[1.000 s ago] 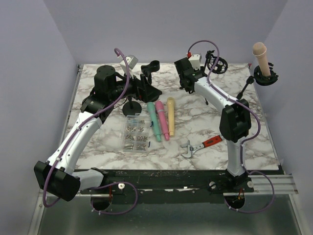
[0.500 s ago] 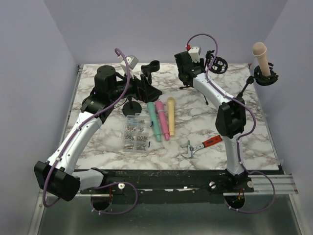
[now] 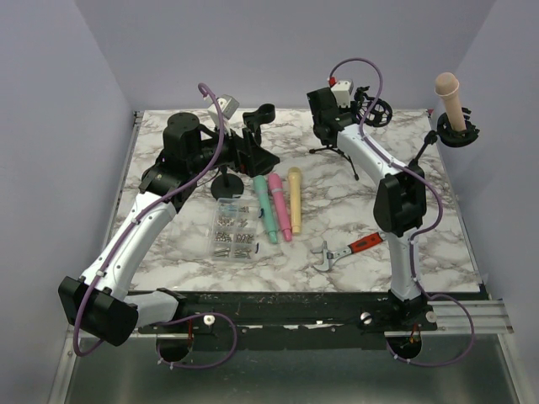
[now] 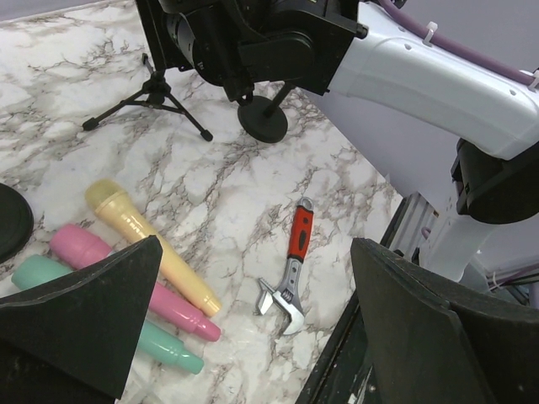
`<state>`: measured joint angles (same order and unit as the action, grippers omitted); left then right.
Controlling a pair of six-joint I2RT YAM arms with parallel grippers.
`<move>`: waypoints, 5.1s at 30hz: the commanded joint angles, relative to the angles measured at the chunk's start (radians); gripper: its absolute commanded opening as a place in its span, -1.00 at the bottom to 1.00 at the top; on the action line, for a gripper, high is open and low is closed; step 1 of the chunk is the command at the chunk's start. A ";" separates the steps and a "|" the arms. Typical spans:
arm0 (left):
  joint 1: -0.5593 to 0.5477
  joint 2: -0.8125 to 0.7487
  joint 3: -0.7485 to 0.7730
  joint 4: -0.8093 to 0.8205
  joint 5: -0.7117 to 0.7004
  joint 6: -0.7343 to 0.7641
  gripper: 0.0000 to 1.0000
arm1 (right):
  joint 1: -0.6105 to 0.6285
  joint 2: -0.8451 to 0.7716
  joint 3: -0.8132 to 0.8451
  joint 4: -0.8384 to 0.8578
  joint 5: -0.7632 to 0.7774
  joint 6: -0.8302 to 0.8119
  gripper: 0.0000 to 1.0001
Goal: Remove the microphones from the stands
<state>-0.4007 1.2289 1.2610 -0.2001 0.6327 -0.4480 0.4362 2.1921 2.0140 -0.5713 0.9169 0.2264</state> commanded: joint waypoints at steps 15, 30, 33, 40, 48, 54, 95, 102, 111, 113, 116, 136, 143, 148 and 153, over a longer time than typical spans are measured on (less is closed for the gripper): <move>-0.004 -0.026 -0.002 0.010 0.002 0.019 0.97 | -0.005 0.048 -0.001 -0.027 -0.018 0.007 -0.27; -0.016 -0.045 -0.005 0.013 0.006 0.016 0.97 | 0.037 0.098 -0.136 0.140 0.266 -0.609 -0.99; -0.023 -0.049 -0.006 0.015 0.006 0.017 0.97 | 0.044 0.096 -0.164 0.162 0.259 -0.670 -0.99; -0.026 -0.059 -0.006 0.014 0.000 0.023 0.97 | 0.059 0.086 -0.194 0.237 0.220 -0.756 -0.94; -0.026 -0.055 -0.005 0.010 -0.002 0.026 0.97 | 0.068 0.053 -0.129 0.147 0.180 -0.620 -0.28; -0.026 -0.049 -0.005 0.009 0.000 0.025 0.97 | 0.068 -0.012 -0.080 0.026 0.118 -0.396 0.15; -0.027 -0.019 -0.004 0.002 -0.004 0.032 0.97 | -0.024 -0.032 -0.132 0.073 0.019 -0.050 -0.64; -0.027 -0.008 0.001 0.001 0.004 0.028 0.97 | 0.044 0.111 -0.179 0.155 0.248 -0.670 -0.99; -0.027 -0.005 -0.001 0.004 0.004 0.028 0.97 | 0.058 0.079 -0.242 0.252 0.104 -0.796 -0.99; -0.027 -0.005 0.000 0.005 0.006 0.028 0.97 | 0.060 0.077 -0.237 0.256 0.092 -0.801 -0.99; -0.027 -0.006 0.000 0.002 0.004 0.031 0.97 | 0.061 0.082 -0.234 0.287 0.134 -0.816 -0.78; -0.027 -0.008 -0.003 0.008 0.003 0.028 0.97 | 0.107 -0.100 -0.175 0.127 0.048 -0.482 0.34; -0.027 -0.008 -0.003 0.008 0.004 0.028 0.97 | 0.107 -0.196 -0.096 0.049 -0.149 -0.289 0.29; -0.027 -0.011 -0.003 0.006 0.002 0.029 0.97 | 0.106 -0.315 -0.091 0.121 -0.256 -0.244 0.29; -0.027 -0.015 -0.002 0.007 0.004 0.028 0.97 | 0.104 -0.347 -0.038 0.147 -0.205 -0.271 0.29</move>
<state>-0.4213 1.2182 1.2610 -0.2047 0.6327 -0.4305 0.5419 1.8759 1.9152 -0.4652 0.7189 -0.0601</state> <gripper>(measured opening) 0.980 0.645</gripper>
